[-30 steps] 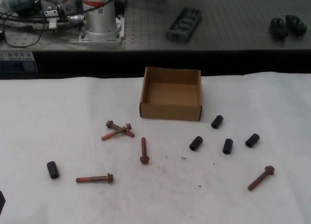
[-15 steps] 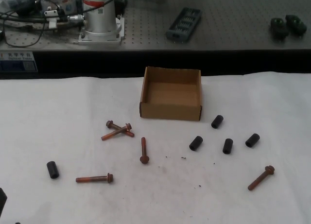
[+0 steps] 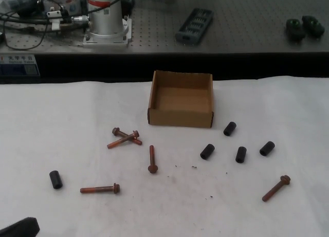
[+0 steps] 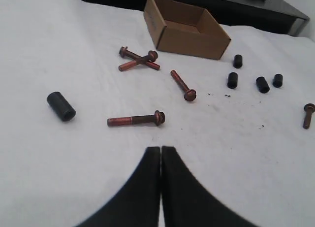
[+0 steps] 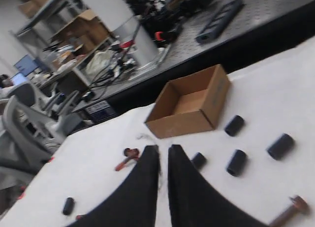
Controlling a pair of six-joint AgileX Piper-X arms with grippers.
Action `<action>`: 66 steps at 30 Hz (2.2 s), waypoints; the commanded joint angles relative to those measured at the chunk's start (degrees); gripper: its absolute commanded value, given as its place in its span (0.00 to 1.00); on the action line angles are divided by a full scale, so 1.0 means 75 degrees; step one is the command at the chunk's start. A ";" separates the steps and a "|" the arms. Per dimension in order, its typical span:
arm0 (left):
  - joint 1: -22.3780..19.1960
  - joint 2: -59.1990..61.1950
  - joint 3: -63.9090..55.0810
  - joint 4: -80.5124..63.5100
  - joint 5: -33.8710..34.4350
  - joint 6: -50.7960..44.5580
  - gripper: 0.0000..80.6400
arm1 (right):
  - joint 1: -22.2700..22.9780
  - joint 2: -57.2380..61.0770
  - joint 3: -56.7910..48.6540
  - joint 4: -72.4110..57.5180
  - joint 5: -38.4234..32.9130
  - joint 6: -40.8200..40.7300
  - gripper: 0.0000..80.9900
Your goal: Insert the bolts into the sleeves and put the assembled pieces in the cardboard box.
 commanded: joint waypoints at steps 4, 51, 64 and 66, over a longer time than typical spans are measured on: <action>0.0019 -0.0030 -0.0288 -0.0060 0.0430 -0.0551 0.01 | -0.0003 -0.0027 -0.0411 -0.0268 -0.1217 0.0112 0.09; -0.1097 1.1661 -0.9149 0.0365 0.2741 0.2465 0.10 | -0.0231 0.6619 -0.6833 0.0545 -0.0081 -0.1213 0.09; -0.2062 1.4006 -1.1074 0.1109 0.1324 0.3509 0.49 | -0.1453 0.7155 -0.7235 0.0459 0.1339 -0.1064 0.09; -0.2179 1.4382 -1.1422 0.1315 0.0907 0.3745 0.51 | -0.1588 0.7155 -0.7235 0.0436 0.1472 -0.1064 0.09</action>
